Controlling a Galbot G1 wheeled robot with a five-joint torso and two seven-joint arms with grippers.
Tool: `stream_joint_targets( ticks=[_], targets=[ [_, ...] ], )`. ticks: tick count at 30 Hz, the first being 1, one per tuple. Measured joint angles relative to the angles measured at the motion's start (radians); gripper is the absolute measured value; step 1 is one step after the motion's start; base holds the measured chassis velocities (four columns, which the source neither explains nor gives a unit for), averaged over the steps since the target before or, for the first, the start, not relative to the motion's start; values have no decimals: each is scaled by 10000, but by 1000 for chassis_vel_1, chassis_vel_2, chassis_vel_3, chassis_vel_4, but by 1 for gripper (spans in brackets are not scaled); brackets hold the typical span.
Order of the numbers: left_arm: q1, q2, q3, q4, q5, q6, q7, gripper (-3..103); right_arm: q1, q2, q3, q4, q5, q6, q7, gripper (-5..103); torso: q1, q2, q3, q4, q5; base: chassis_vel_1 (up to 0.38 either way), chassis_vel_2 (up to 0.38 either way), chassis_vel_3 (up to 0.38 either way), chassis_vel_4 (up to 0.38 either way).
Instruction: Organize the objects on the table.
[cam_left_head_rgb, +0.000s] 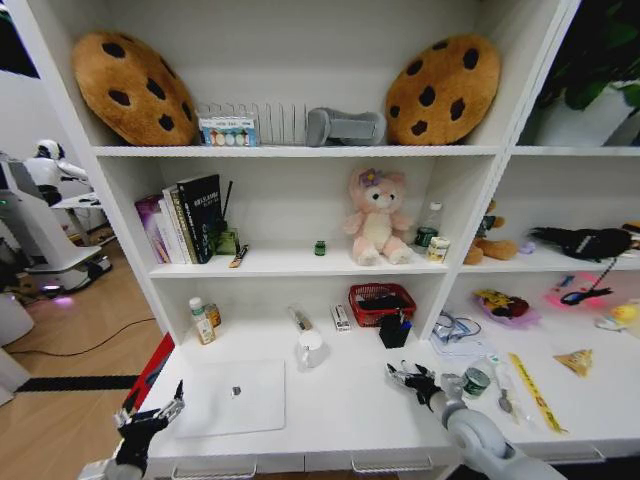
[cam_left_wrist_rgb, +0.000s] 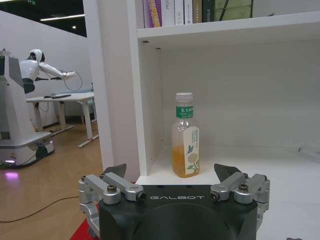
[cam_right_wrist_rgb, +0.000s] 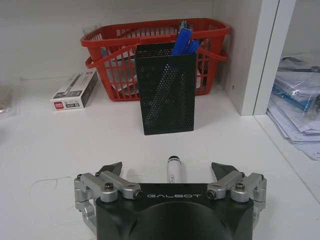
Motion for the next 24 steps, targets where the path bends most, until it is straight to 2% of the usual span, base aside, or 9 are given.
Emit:
stream_joint_targets(
  ticks=[2, 5, 6, 7, 8, 13, 19, 21, 24],
  targets=[
    [-9, 7, 0, 23, -6, 10, -5, 99, 113, -11, -99, -41, 55, -62, 98, 91, 0, 0, 0, -1, -2, 0, 0, 0, 0],
    [-9, 7, 5, 24, -6, 15, -8, 99, 141, -9, -127, -53, 54, -65, 108, 86, 0, 0, 0, -1, -2, 0, 0, 0, 0],
    [-9, 9, 8, 24, -8, 21, -8, 99, 161, -5, -155, -58, 53, -66, 116, 80, 0, 0, 0, -1, -2, 0, 0, 0, 0],
    [-8, 19, 9, 25, -8, 21, -9, 99, 171, -5, -177, -58, 49, -65, 124, 70, 0, 0, -1, -1, -2, 0, 0, 0, 0],
    [-8, 19, 9, 25, -8, 21, -9, 99, 171, -5, -177, -58, 49, -65, 124, 70, 0, 0, -1, -1, -2, 0, 0, 0, 0],
    [2, 21, 0, 18, -7, 18, -38, 99, 98, -5, -190, 97, 59, -104, 287, 47, 0, 0, 0, 0, 0, 0, 0, 0, 0],
    [28, -69, 15, -6, 27, -11, -46, 99, -114, 25, -126, 316, 98, -137, 432, 32, 0, 0, -1, 0, 0, 0, 0, 0, 0],
    [52, -89, 14, 14, 53, -67, -45, 99, -199, 24, -73, 365, 109, -138, 438, 21, 0, 0, 0, -1, 0, 0, 0, 0, 0],
    [72, -87, -7, 34, 62, -107, -45, 99, -268, 13, -6, 418, 147, -100, 417, 12, 0, 0, 0, 0, 0, 0, 0, 0, 0]
  ],
)
